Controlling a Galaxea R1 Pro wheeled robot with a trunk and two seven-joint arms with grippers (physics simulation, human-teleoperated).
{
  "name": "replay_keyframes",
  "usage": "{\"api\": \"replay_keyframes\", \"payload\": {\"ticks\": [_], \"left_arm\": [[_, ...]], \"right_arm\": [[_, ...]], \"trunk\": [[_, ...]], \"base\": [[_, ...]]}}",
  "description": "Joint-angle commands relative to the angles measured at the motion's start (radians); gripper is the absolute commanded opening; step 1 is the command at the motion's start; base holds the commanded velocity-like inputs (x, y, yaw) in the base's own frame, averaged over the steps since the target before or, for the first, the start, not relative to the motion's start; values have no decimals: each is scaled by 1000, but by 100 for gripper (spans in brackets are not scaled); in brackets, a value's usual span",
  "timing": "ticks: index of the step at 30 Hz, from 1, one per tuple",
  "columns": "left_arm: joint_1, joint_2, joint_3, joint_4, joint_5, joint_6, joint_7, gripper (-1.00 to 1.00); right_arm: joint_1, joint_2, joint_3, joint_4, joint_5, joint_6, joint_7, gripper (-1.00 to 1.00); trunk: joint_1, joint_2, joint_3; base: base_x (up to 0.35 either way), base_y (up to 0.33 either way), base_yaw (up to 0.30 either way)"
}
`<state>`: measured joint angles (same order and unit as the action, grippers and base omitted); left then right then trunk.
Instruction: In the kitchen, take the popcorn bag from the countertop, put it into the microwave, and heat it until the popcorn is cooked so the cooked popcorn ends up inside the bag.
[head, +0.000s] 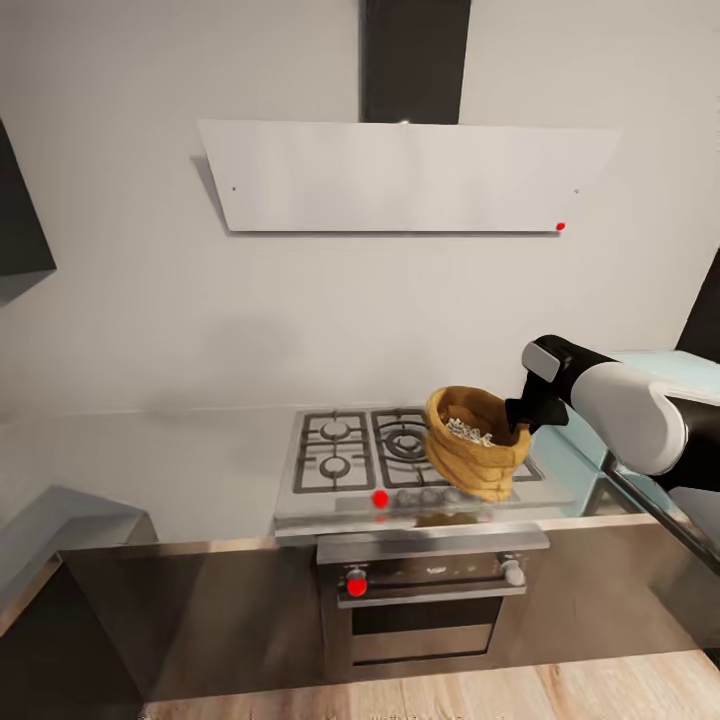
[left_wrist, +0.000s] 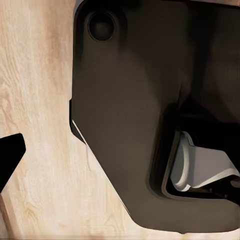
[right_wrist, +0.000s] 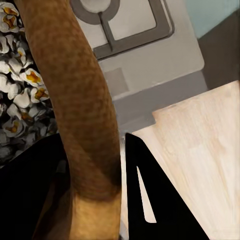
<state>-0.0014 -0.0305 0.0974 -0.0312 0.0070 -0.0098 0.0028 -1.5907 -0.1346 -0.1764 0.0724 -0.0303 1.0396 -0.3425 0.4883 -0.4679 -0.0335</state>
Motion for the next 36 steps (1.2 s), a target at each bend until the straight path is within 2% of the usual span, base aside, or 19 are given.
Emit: {"api": "replay_keyframes", "payload": {"ticks": [1,13,25,36], "left_arm": [[0,0,7,-1,1,-1,0,100],[0,0,8,-1,1,0,0,100],[0,0,8,-1,1,-1,0,100],[0,0,8,-1,1,-2,0,100]], "right_arm": [[-2,0,-8,2,-3,-1,-10,-100],[-2,0,-8,2,-3,0,-12,-100],[-2,0,-9,2,-3,-1,-11,-100],[-2,0,-9,2,-3,-1,-10,-100]], "trunk": [[0,-2,-2],[0,-2,-2],[0,-2,-2],[0,-2,-2]], "base": [[-320,-82,0],[-333,-9,-251],[-218,49,-294],[-74,26,-295]]}}
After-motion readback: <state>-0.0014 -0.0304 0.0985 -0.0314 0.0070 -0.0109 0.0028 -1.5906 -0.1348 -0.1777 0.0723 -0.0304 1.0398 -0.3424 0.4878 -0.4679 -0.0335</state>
